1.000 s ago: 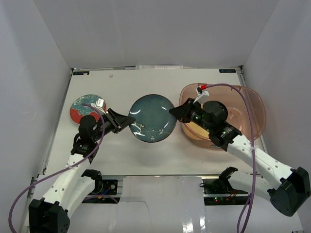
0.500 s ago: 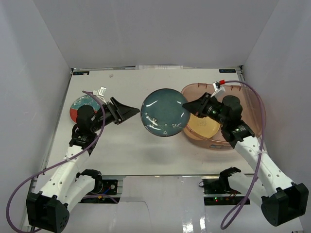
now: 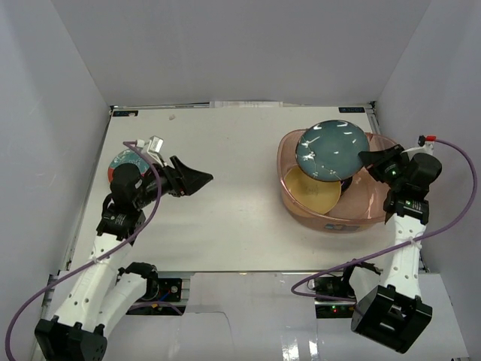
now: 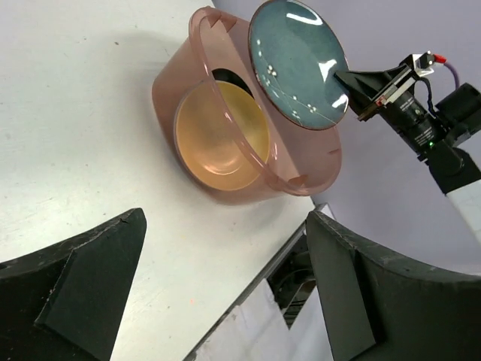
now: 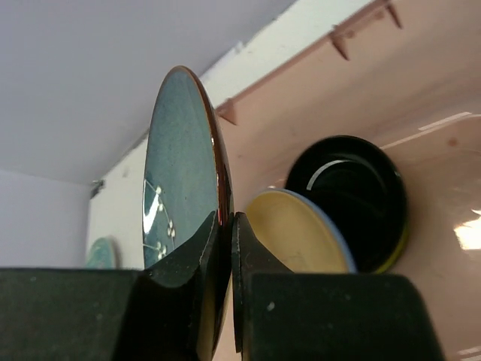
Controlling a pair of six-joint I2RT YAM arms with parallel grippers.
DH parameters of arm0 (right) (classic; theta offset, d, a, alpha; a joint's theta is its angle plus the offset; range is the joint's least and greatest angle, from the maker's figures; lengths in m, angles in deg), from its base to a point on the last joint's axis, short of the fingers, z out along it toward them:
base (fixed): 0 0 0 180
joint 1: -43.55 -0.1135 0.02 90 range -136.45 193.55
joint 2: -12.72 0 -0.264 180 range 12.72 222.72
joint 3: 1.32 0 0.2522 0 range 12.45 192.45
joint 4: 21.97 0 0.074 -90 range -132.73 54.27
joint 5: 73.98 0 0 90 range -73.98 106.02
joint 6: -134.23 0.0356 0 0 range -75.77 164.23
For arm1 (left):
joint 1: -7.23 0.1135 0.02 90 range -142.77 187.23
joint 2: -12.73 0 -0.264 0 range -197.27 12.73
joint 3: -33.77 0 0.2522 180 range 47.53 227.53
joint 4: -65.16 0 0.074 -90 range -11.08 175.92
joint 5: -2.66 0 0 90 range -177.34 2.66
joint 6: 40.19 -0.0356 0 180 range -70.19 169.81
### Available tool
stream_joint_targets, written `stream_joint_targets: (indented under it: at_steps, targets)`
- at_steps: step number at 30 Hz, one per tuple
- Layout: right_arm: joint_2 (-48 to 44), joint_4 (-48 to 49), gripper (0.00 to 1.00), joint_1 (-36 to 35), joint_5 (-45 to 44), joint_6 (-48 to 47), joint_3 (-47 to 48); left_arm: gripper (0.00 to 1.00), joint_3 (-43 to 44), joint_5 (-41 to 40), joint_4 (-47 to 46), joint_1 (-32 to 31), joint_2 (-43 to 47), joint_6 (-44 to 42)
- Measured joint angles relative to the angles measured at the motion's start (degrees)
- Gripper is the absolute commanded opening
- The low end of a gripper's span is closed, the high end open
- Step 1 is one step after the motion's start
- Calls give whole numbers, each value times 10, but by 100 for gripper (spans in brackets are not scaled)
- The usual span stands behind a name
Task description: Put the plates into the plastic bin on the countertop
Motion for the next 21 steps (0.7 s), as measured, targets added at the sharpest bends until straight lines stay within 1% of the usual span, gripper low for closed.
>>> stream_joint_targets:
  at_steps: [3, 8, 13, 15, 17, 18, 19, 21]
  targets:
    - [-7, -34, 8, -1, -35, -45, -12, 98, -4, -7, 24, 0, 34, -28]
    - [-8, -39, 8, -2, -58, -80, -61, 98, -30, -44, 32, 0, 55, -36]
    - [-7, -1, 8, -14, -62, -89, -134, 98, -97, -123, 23, 0, 26, 30]
    - [0, 17, 8, -39, -65, -93, -151, 98, -114, -153, 26, 0, 0, 63]
    - [9, 26, 15, -71, -67, -100, -155, 98, -115, -186, 31, 0, -28, 89]
    - [12, 29, 22, -83, -70, -105, -156, 98, -115, -204, 31, 0, -40, 101]
    - [14, 36, 43, -95, -70, -108, -156, 98, -115, -224, 34, 0, -49, 109]
    - [11, 50, 62, -109, -72, -107, -155, 98, -115, -273, 42, 0, -61, 128]
